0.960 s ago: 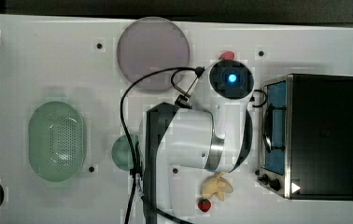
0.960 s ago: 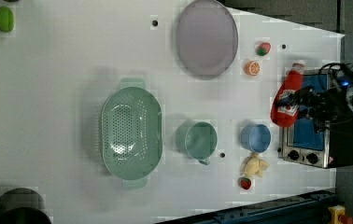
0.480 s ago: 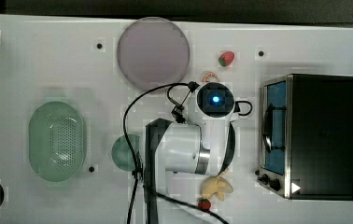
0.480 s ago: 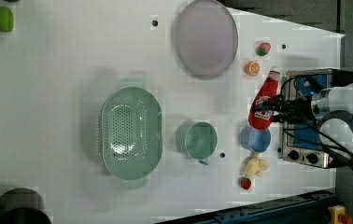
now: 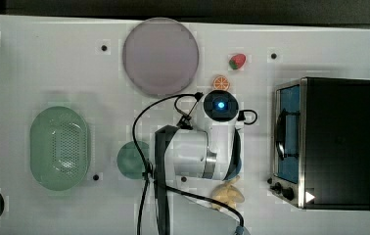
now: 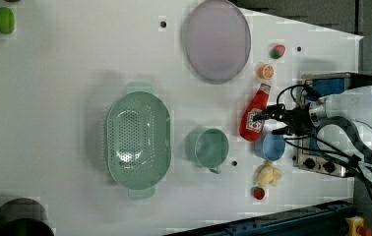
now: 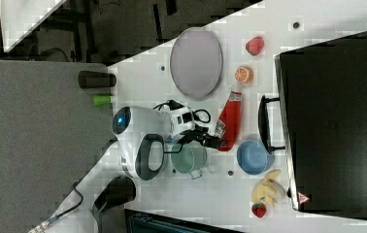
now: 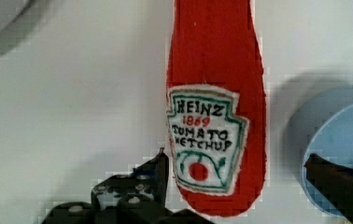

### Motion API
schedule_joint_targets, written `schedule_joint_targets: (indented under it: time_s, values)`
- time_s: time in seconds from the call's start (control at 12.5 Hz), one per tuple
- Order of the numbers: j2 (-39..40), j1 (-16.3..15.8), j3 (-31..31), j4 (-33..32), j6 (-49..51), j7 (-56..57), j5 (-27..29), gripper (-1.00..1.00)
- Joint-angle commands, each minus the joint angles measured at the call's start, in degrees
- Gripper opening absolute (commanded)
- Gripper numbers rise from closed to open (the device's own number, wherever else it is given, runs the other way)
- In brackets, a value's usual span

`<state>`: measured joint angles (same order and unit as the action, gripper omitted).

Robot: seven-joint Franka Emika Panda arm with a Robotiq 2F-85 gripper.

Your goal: Pick ketchup from strainer and place it on the table

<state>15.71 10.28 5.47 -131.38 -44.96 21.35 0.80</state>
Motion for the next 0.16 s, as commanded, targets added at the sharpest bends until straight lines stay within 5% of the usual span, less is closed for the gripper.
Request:
schedule_joint_targets:
  time_s: [0.08, 0.16]
  values:
    - [-5.6, 0.0, 0.0, 2.2, 1.0, 1.9, 0.4, 1.00]
    - [-7.2, 0.0, 0.1, 3.5, 2.8, 1.9, 0.4, 1.00]
